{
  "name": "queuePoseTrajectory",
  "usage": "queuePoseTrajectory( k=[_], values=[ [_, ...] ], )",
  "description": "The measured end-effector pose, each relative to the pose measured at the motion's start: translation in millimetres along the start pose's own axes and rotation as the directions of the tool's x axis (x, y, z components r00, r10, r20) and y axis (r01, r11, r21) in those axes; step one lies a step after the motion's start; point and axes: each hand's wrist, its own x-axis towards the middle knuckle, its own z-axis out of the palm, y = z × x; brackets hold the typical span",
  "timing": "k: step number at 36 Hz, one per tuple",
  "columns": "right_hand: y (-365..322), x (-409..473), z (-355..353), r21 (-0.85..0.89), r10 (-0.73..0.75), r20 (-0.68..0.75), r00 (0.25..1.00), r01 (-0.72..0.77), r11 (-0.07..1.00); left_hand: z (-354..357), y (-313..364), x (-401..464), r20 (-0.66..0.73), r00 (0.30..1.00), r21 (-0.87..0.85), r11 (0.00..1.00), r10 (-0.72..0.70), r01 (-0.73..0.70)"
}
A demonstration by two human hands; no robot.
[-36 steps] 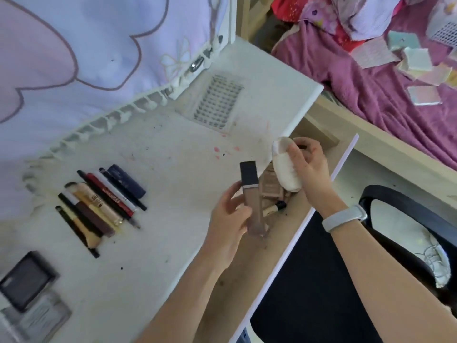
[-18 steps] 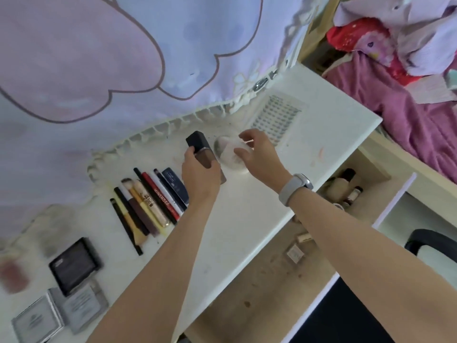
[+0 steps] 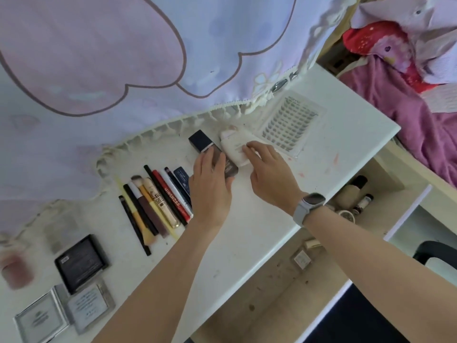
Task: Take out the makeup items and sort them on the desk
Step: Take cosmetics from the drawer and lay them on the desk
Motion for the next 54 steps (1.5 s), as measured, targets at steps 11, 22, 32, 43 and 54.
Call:
queuePoseTrajectory(
  k=[11,22,32,43,54],
  values=[
    [4.4,1.3,-6.3,0.082,-0.059,0.012,0.998,0.058,0.995,-7.3,4.9,2.8,0.021,1.000,0.053,0.998,-0.023,0.022],
    [78.2,-148.5,-48.6,0.091,0.279,0.036,0.960,-0.281,0.955,31.1,89.4,-120.5,0.056,0.950,-0.435,0.864,0.308,-0.255],
    [132.5,-164.0,-31.7,-0.459,0.571,0.439,0.693,-0.373,0.806,133.1,99.3,-133.7,0.484,0.855,-0.291,0.956,0.185,-0.042],
    [152.9,-151.9,13.0,-0.419,0.626,0.408,0.665,-0.473,0.775,187.3,103.1,-120.7,0.554,0.808,-0.006,0.971,0.202,-0.239],
    [150.8,-146.5,13.6,-0.151,0.448,0.406,0.796,-0.425,0.892,195.2,106.6,-116.3,0.468,0.844,0.189,0.903,0.262,-0.385]
  ],
)
